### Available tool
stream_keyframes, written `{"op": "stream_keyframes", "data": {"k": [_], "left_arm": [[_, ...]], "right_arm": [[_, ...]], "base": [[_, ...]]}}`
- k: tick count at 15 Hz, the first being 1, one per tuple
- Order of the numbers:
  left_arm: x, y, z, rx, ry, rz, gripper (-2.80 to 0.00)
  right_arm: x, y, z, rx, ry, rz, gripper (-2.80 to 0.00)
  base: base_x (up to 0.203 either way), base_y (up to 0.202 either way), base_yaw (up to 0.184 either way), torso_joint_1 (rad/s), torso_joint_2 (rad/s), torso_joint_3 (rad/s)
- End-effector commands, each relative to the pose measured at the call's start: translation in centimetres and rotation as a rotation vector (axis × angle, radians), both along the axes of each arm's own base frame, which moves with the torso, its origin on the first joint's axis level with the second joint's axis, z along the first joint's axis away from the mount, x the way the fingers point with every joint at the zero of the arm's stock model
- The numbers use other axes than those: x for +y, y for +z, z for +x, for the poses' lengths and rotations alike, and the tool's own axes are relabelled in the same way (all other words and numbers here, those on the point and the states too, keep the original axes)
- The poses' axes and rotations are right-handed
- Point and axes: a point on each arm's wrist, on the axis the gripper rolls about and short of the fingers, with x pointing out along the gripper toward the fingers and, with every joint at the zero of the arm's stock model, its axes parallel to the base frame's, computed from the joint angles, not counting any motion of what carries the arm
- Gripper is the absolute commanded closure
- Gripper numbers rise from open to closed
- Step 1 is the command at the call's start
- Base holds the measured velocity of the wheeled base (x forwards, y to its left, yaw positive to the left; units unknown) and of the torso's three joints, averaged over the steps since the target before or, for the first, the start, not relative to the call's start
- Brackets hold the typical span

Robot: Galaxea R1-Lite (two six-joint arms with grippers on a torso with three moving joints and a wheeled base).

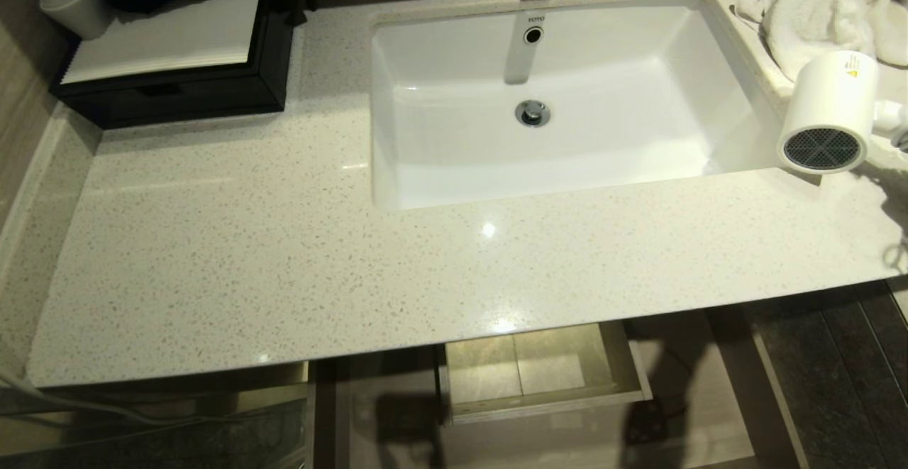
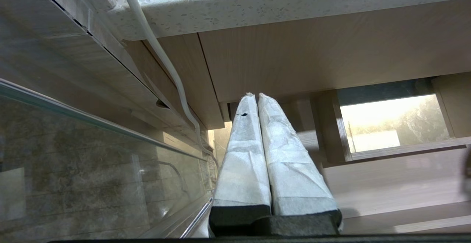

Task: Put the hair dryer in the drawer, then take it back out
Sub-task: Pick up the hairdryer

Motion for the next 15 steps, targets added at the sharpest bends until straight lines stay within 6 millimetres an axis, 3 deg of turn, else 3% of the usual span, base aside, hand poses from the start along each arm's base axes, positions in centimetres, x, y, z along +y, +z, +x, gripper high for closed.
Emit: {"op": "stream_keyframes", "data": {"k": [1, 7, 15], "left_arm": [[0.0, 0.0, 0.0, 0.0, 0.001, 0.0, 0.0], [0.0, 0.0, 0.0, 0.0, 0.0, 0.0, 0.0], [0.0, 0.0, 0.0, 0.0, 0.001, 0.0, 0.0]], "right_arm": [[1.3, 1.0, -1.2, -0.035, 0.012, -0.017, 0.0], [3.7, 3.2, -3.3, -0.143, 0.003, -0.022, 0.0], [6.5, 3.3, -6.0, -0.206, -0.16, -0.019, 0.0]], "base": [[0.0, 0.0, 0.0, 0.0, 0.0, 0.0], [0.0, 0.0, 0.0, 0.0, 0.0, 0.0], [0.0, 0.0, 0.0, 0.0, 0.0, 0.0]]}}
